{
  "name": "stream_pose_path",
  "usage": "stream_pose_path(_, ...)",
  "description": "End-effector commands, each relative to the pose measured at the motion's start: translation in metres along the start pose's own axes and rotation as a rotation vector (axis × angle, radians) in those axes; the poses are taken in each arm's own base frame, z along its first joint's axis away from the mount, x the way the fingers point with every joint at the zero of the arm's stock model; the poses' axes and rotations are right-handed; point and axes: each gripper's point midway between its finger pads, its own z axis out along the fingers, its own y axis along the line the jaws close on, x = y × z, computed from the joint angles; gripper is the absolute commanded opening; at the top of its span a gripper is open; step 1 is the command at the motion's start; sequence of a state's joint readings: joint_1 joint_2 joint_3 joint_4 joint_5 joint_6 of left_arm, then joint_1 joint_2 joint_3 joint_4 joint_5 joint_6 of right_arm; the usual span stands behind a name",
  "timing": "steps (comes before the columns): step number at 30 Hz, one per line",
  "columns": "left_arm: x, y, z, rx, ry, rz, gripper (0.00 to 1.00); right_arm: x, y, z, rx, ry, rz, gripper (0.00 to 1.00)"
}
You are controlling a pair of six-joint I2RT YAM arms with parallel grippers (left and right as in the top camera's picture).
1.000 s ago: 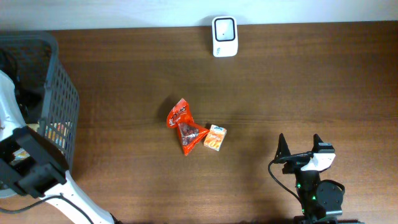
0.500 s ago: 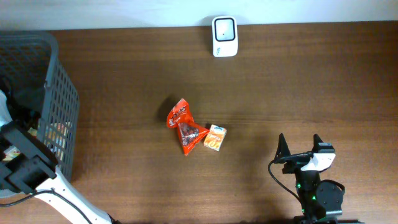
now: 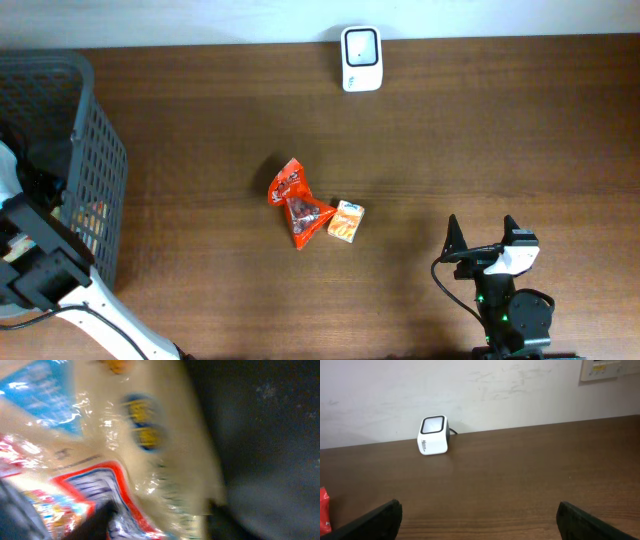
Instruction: Scan the item barcode
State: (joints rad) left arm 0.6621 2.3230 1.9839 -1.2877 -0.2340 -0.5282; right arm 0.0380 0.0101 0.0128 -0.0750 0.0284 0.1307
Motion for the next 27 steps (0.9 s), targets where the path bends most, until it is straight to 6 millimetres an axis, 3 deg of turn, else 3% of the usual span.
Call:
stream_pose_path(1, 0.013, -0.003, 0.025, -0.034, 0.064, 0.03, 0.0, 0.004, -0.003, 0.0, 0.016, 0.008, -0.003, 0.99)
stream_pose_path(4, 0.013, 0.0, 0.013, -0.038, 0.076, 0.032, 0.0, 0.004, -0.003, 0.0, 0.016, 0.008, -0.003, 0.98)
stream_pose_path(7, -0.001, 0.001, -0.022, -0.013, 0.035, 0.021, 0.0, 0.004, -0.003, 0.0, 0.016, 0.008, -0.003, 0.98)
stream_pose_path(8, -0.001, 0.002, -0.022, -0.013, 0.034, 0.02, 0.69, 0.004, -0.003, 0.0, 0.016, 0.008, -0.003, 0.98)
stream_pose_path(9, 0.0, 0.002, -0.019, -0.018, 0.041, 0.022, 0.99, 0.004, -0.003, 0.0, 0.016, 0.008, -0.003, 0.98)
stream_pose_path(16, 0.016, -0.006, 0.044, -0.079, 0.14, 0.05, 0.98, 0.004, -0.003, 0.0, 0.016, 0.008, -0.003, 0.98)
stream_pose_path(17, 0.016, -0.006, 0.046, -0.082, 0.145, 0.051, 0.84, 0.004, -0.003, 0.0, 0.016, 0.008, -0.003, 0.98)
stream_pose_path(18, 0.017, -0.005, 0.045, -0.084, 0.149, 0.056, 0.56, 0.004, -0.003, 0.0, 0.016, 0.008, -0.003, 0.98)
stream_pose_path(19, 0.018, -0.005, 0.045, -0.086, 0.152, 0.057, 0.5, 0.004, -0.003, 0.0, 0.016, 0.008, -0.003, 0.98)
stream_pose_path(21, 0.02, -0.003, 0.045, -0.091, 0.161, 0.06, 0.12, 0.004, -0.003, 0.0, 0.016, 0.008, -0.003, 0.98)
stream_pose_path(22, 0.023, -0.001, 0.042, -0.098, 0.174, 0.063, 0.0, 0.004, -0.003, 0.0, 0.016, 0.008, -0.003, 0.98)
stream_pose_path(24, 0.02, 0.001, 0.03, -0.098, 0.173, 0.062, 0.0, 0.004, -0.003, 0.0, 0.016, 0.008, -0.003, 0.98)
stream_pose_path(26, 0.007, 0.005, 0.006, -0.077, 0.141, 0.042, 0.0, 0.004, -0.003, 0.0, 0.016, 0.008, -0.003, 0.98)
stream_pose_path(27, -0.004, 0.005, -0.016, -0.053, 0.1, 0.03, 0.0, 0.004, -0.003, 0.0, 0.016, 0.008, -0.003, 0.98)
